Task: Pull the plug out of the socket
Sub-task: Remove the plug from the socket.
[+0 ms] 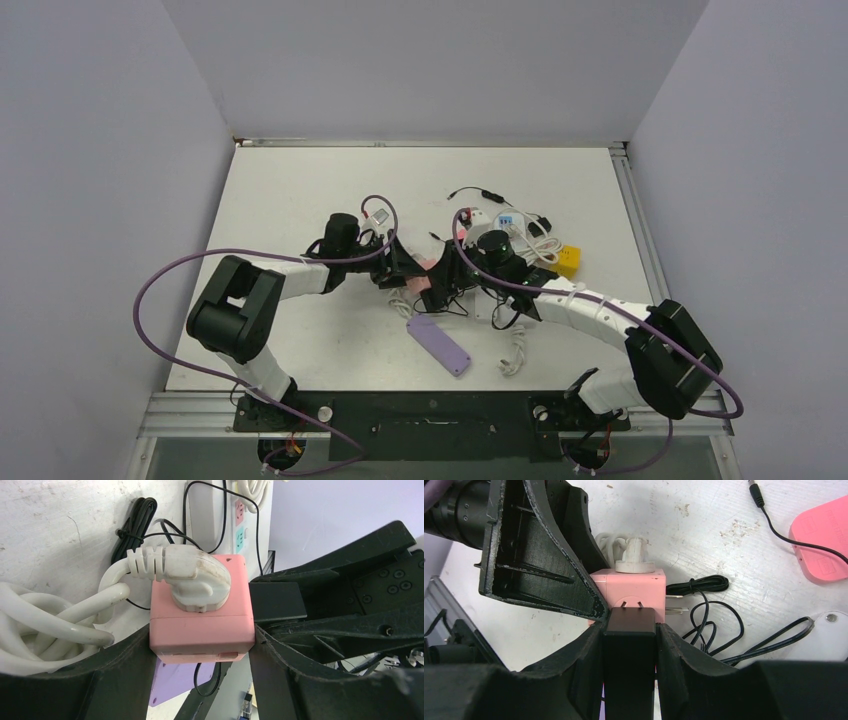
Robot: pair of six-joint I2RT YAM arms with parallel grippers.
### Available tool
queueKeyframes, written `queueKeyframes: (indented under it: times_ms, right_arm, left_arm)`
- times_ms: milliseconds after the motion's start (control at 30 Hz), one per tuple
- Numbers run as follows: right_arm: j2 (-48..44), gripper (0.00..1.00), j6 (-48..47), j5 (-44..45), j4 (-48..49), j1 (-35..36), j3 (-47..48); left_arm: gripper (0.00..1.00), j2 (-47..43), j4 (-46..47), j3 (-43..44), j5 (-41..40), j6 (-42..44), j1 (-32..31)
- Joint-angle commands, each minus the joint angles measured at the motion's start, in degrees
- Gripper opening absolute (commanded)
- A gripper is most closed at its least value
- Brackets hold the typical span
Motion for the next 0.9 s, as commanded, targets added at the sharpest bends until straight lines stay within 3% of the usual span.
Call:
queueKeyframes:
  times_ms: [0, 233, 400, 600, 867]
  right_arm:
    - [-2.5, 0.05, -1.7, 7.9, 0.9, 4.4, 3.2]
    - [-2.1, 0.05, -4.7, 18.8, -4.2, 9.9, 6.4]
    - [-1.5, 0.05, -3.4, 14.0, -3.2, 8.8, 6.7]
    - [-2.6, 0.05, 2.0, -0.2, 3.0, -0.4, 3.7]
    - [-2.8, 0.05, -0.6, 3.2, 0.0, -0.2, 4.5]
  left_arm:
    - [0.00, 0.1, -1.5, 1.7, -2.1, 2.8, 0.6]
    - [0.00, 0.1, -2.2, 1.9, -2.5, 3.2, 0.6]
    - [0.00, 0.2, -4.6, 2.4, -3.5, 4.6, 0.6]
    - [0.00, -0.5, -13.9, 4.9, -8.1, 10.1, 0.6]
    - [0.00, -0.4, -16.1, 5.7, -9.3, 11.3, 0.6]
